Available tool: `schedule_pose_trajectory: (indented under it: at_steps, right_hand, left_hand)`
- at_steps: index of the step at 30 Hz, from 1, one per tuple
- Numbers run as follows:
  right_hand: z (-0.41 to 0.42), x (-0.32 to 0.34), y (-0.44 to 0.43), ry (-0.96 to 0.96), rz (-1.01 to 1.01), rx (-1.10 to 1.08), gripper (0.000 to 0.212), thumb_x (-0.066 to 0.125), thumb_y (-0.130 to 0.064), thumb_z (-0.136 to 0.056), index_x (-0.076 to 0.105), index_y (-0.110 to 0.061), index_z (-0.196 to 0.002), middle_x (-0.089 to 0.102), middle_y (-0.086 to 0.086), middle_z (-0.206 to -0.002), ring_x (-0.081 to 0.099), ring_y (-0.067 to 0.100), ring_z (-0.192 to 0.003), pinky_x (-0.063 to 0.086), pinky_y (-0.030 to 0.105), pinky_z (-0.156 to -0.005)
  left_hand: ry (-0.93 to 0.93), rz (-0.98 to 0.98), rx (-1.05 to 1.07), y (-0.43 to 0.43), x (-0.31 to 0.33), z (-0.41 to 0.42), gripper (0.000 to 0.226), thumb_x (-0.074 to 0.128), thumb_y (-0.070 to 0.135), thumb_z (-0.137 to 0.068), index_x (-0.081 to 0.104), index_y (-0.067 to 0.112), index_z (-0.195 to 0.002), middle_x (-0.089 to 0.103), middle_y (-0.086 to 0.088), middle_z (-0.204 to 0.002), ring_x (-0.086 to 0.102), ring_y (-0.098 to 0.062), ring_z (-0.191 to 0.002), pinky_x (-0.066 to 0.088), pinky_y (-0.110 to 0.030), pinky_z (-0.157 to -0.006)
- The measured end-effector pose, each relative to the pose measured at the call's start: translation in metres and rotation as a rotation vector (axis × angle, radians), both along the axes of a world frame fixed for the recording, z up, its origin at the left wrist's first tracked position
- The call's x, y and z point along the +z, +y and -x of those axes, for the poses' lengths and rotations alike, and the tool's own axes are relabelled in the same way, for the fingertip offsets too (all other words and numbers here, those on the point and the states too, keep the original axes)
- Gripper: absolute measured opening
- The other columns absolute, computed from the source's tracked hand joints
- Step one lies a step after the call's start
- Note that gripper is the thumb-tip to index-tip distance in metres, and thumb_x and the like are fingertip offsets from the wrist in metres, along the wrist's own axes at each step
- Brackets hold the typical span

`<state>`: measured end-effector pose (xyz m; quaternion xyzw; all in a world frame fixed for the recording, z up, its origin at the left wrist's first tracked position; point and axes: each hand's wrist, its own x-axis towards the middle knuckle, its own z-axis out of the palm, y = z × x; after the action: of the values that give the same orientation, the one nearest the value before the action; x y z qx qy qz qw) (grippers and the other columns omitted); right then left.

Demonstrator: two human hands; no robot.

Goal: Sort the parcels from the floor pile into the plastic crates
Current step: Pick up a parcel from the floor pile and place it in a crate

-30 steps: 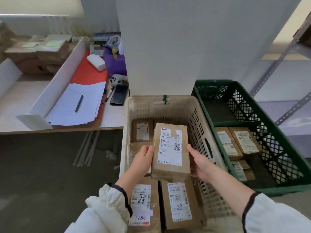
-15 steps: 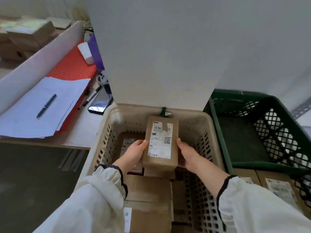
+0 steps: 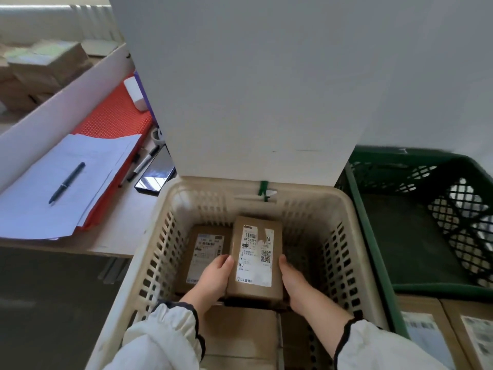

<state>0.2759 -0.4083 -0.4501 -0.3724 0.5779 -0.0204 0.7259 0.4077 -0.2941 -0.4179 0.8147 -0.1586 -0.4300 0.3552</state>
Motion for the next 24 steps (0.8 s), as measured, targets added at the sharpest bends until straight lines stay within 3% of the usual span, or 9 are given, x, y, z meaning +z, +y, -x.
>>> schedule_pose_trajectory:
  at_steps: [3,6,8,11,17,24]
  right_hand:
    - [0.002,0.008,0.001,0.031,-0.012,-0.003,0.050,0.035,-0.050,-0.098,0.053,-0.019,-0.132,0.063,0.009,-0.124,0.058,0.029,-0.114,0.042,0.046,-0.104]
    - [0.006,0.026,0.002,0.046,-0.055,-0.003,0.050,0.034,-0.051,-0.098,0.054,-0.019,-0.130,0.063,0.010,-0.121,0.058,0.031,-0.112,0.042,0.049,-0.102]
    - [0.009,0.043,0.006,0.074,-0.012,0.005,0.051,0.033,-0.051,-0.098,0.045,-0.021,-0.138,0.055,0.008,-0.134,0.050,0.030,-0.123,0.038,0.048,-0.105]
    - [0.017,0.072,0.013,0.123,0.085,0.042,0.051,0.031,-0.045,-0.101,0.035,-0.019,-0.145,0.040,0.007,-0.147,0.036,0.030,-0.136,0.028,0.046,-0.110]
    - [0.025,0.145,0.034,0.144,0.281,0.181,0.046,0.033,-0.036,-0.102,0.043,-0.010,-0.139,0.050,0.011,-0.137,0.049,0.027,-0.116,0.039,0.034,-0.095]
    - [0.026,0.232,0.070,0.125,0.291,0.348,0.051,0.040,-0.035,-0.100,0.031,-0.013,-0.145,0.051,0.007,-0.136,0.050,0.028,-0.121,0.036,0.043,-0.105]
  left_hand:
    - [-0.001,-0.024,-0.012,0.000,0.003,0.003,0.046,0.033,0.035,-0.102,0.039,0.014,-0.142,0.054,-0.005,-0.131,0.051,-0.017,-0.109,0.046,-0.026,-0.078]
    - [-0.050,-0.036,0.027,0.004,0.015,0.007,0.049,0.033,0.035,-0.103,0.034,0.012,-0.146,0.045,-0.008,-0.143,0.045,-0.022,-0.127,0.037,-0.029,-0.097]
    - [-0.083,-0.026,0.032,0.013,0.026,0.010,0.049,0.034,0.033,-0.102,0.033,0.011,-0.146,0.040,-0.008,-0.147,0.038,-0.023,-0.134,0.032,-0.029,-0.105]
    - [-0.067,-0.043,0.002,0.025,0.046,0.014,0.047,0.035,0.032,-0.102,0.037,0.010,-0.144,0.045,-0.009,-0.143,0.043,-0.023,-0.130,0.039,-0.030,-0.101]
    - [-0.098,-0.142,-0.101,0.044,0.108,0.013,0.048,0.033,0.034,-0.103,0.039,0.007,-0.141,0.048,-0.011,-0.137,0.047,-0.026,-0.125,0.041,-0.036,-0.101]
    - [-0.128,-0.098,-0.131,0.070,0.194,0.006,0.044,0.034,0.037,-0.102,0.047,0.010,-0.134,0.055,-0.010,-0.130,0.053,-0.026,-0.119,0.039,-0.041,-0.106]
